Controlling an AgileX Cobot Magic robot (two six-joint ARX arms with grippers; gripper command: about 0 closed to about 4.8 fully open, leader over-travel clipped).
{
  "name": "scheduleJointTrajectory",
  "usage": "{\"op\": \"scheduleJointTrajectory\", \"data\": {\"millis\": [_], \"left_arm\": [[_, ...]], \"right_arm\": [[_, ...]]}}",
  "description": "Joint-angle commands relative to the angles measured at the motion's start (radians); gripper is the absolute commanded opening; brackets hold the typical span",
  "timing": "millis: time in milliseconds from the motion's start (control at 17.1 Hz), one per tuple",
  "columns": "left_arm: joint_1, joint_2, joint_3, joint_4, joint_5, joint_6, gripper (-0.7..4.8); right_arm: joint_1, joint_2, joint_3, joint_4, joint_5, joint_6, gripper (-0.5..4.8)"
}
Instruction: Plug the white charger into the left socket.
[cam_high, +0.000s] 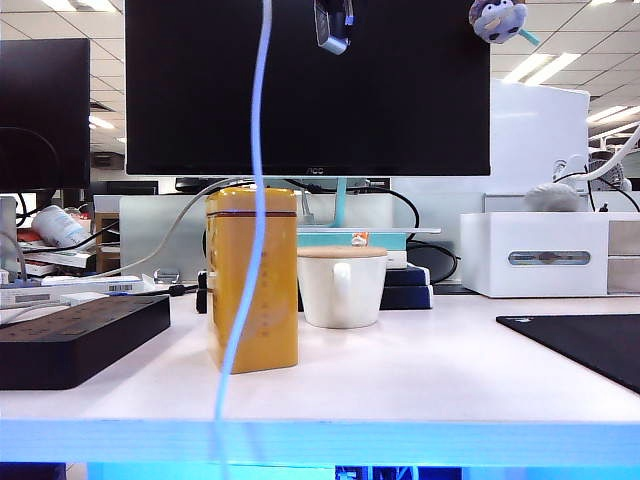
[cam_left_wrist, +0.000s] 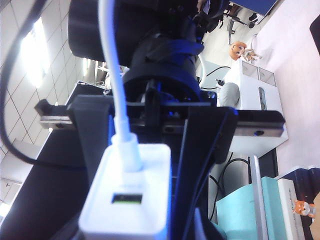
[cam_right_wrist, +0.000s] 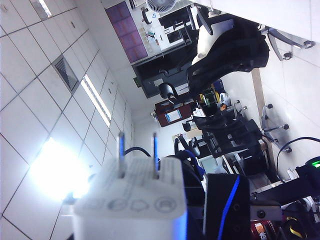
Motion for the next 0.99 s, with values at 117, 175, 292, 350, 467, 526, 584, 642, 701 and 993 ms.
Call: {"op": "scheduleJointTrajectory", "data": {"millis": [117, 175, 292, 350, 467, 526, 584, 642, 701, 993], "left_arm": [[0.000, -0.001, 0.003, 0.014, 0.008, -0.003, 2.74], [0.000, 0.002, 0.003, 0.014, 0.008, -0.003, 2.74], [0.000, 0.006, 0.003, 0.016, 0.008, -0.003, 2.74], [0.000, 0.006, 0.003, 0.022, 0.008, -0.003, 2.72], [0.000, 0.005, 0.003, 0.026, 0.007, -0.003, 0.93], [0.001, 0.006, 0.003, 0.026, 0.006, -0.003, 0.81], [0.001, 0.006, 0.003, 0.029, 0.005, -0.003, 0.84], [0.001, 0.006, 0.003, 0.029, 0.005, -0.003, 0.84], [0.001, 0.006, 0.003, 0.029, 0.005, -0.003, 0.84], [0.000, 0.006, 0.004, 0.093, 0.043, -0.049, 0.89]], "right_arm": [[0.031, -0.006, 0.008, 0.018, 0.000, 0.019, 1.48], [0.032, -0.006, 0.008, 0.018, 0.000, 0.019, 1.48], [0.046, -0.006, 0.008, 0.018, 0.000, 0.019, 1.48], [0.047, -0.006, 0.008, 0.018, 0.000, 0.019, 1.48], [0.047, -0.006, 0.008, 0.032, 0.000, 0.019, 1.48], [0.047, -0.006, 0.008, 0.033, -0.002, 0.019, 1.48], [0.047, -0.006, 0.008, 0.033, -0.008, 0.019, 1.48], [0.047, -0.006, 0.008, 0.033, -0.008, 0.019, 1.48], [0.047, -0.006, 0.008, 0.033, -0.008, 0.018, 1.48], [0.047, 0.006, 0.007, 0.032, -0.013, -0.064, 3.15]]}}
